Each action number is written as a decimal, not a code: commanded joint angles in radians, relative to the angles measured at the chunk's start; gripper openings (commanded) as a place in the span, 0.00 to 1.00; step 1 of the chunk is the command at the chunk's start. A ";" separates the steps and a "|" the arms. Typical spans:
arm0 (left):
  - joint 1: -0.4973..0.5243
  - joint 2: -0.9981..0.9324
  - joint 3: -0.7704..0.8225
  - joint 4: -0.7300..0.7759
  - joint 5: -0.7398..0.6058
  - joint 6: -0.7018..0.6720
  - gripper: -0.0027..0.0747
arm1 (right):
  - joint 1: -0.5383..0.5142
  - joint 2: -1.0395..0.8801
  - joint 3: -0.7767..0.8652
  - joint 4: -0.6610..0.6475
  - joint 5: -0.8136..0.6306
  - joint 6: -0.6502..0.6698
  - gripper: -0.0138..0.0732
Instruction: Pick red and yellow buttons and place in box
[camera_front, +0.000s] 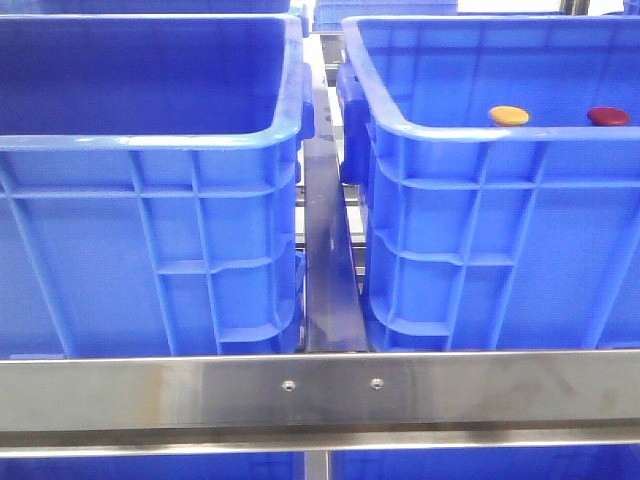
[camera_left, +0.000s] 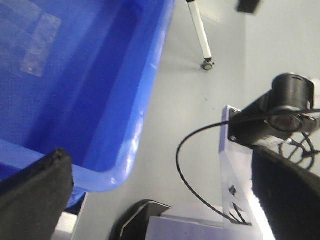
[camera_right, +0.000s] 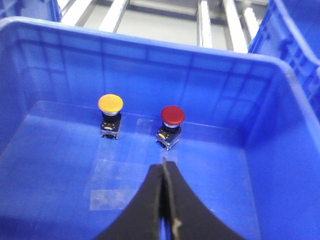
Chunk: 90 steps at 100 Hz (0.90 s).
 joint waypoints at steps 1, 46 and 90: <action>-0.004 -0.041 -0.032 -0.055 -0.066 -0.037 0.91 | 0.002 -0.076 0.010 0.020 -0.052 -0.010 0.09; -0.004 -0.138 0.046 0.426 -0.319 -0.489 0.78 | 0.002 -0.180 0.078 0.020 0.155 -0.010 0.09; -0.004 -0.412 0.354 0.821 -0.493 -0.806 0.01 | 0.002 -0.180 0.078 0.020 0.177 -0.010 0.09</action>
